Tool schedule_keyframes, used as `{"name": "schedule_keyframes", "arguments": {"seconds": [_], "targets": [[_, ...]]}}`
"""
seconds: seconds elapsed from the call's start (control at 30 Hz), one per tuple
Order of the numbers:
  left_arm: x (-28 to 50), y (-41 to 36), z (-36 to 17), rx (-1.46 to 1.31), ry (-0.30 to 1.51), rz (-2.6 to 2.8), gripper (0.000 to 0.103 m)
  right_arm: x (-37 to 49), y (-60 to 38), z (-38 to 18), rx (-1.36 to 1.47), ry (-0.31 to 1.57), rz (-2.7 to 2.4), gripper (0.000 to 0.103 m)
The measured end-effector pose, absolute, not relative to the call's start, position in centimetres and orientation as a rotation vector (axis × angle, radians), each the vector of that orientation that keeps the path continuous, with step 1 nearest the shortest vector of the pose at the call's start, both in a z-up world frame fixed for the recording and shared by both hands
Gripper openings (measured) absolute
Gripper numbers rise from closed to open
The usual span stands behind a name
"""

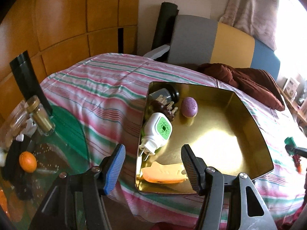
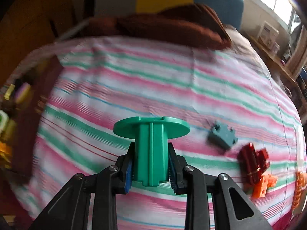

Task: Organize rigid objects
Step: 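Carry the green spool piece to the gold tray and release it with the right tool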

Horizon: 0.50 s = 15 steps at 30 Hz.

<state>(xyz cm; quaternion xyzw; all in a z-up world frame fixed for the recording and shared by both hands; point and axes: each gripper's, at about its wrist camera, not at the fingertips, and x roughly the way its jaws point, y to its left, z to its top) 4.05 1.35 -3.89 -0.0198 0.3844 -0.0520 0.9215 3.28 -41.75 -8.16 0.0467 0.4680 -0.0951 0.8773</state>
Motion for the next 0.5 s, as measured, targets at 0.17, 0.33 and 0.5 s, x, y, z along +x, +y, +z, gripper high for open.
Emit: {"name": "schedule_keyframes", "arguments": {"seconds": [0.17, 0.33, 0.5], "targets": [[4.0, 2.3, -4.0, -0.069, 0.79, -0.096, 0.062, 4.9, -35.5, -3.6, 0.087, 0.92, -0.013, 0.029], [3.7, 3.5, -3.9, -0.086, 0.785, -0.081, 0.062, 8.2, -26.5, -2.5, 0.056, 0.949, 0.201, 0.029], [3.5, 4.6, -4.0, -0.108, 0.791, -0.062, 0.062, 12.9, -19.1, -5.3, 0.096, 1.075, 0.279, 0.029]]}}
